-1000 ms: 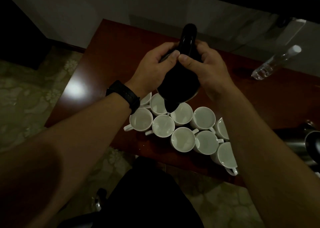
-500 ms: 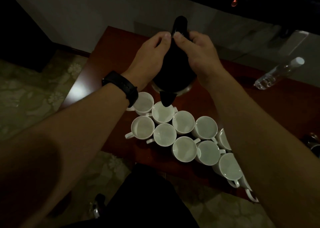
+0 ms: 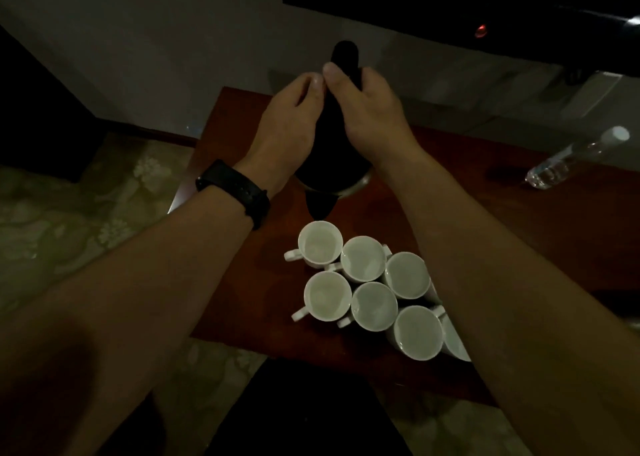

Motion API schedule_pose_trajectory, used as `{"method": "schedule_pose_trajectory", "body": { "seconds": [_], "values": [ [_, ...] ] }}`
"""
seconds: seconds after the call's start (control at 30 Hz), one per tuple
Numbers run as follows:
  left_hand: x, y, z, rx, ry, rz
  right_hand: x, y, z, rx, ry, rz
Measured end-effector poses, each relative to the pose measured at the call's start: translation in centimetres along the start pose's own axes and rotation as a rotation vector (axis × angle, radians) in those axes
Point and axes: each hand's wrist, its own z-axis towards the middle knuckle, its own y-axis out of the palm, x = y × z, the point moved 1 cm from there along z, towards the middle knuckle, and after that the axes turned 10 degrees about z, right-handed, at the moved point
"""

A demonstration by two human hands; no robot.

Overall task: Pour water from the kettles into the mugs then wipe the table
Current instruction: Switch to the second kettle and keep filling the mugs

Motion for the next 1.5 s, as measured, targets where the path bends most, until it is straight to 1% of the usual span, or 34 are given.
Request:
{"method": "schedule_pose_trajectory", "body": {
  "seconds": [0.13, 0.27, 0.37, 0.43, 0.5, 0.6, 0.77, 1.1, 1.23, 1.5],
  "values": [
    [-0.4, -0.8, 0.6, -0.043, 0.0, 0.005, -0.2, 0.9, 0.8, 0.034, 0.037, 0.02],
    [-1.0, -0.9, 1.2, -0.105, 0.002, -0.026, 0.1, 0.8, 1.2, 0.023, 0.066, 0.024],
    [-1.7, -0.6, 1.3, -0.197, 0.001, -0.087, 0.8, 0.2, 1.4, 0.011, 0.087, 0.095],
    [-2.1, -0.1, 1.3, -0.231, 0.034, -0.061, 1.4, -0.3, 1.4, 0.024, 0.09, 0.144],
    [-2.2, 0.3, 1.3, -0.222, 0.055, -0.01, 2.0, -0.7, 1.4, 0.026, 0.088, 0.156],
    [-2.5, 1.0, 1.3, -0.208, 0.042, 0.012, 2.6, -1.3, 1.5, -0.008, 0.11, 0.173],
    [-3.3, 1.6, 1.1, -0.162, 0.025, -0.043, 3.4, -1.7, 1.6, -0.044, 0.127, 0.18],
    [-4.6, 1.0, 0.8, -0.134, -0.003, -0.114, 4.6, -1.1, 1.7, -0.079, 0.11, 0.144],
    [-4.8, 1.0, 0.6, -0.102, 0.019, -0.109, 4.6, -1.1, 1.5, -0.087, 0.09, 0.127],
    [-5.3, 1.3, 0.1, -0.112, 0.035, -0.096, 4.3, -1.4, 0.5, -0.11, 0.082, 0.088]
  ]
}}
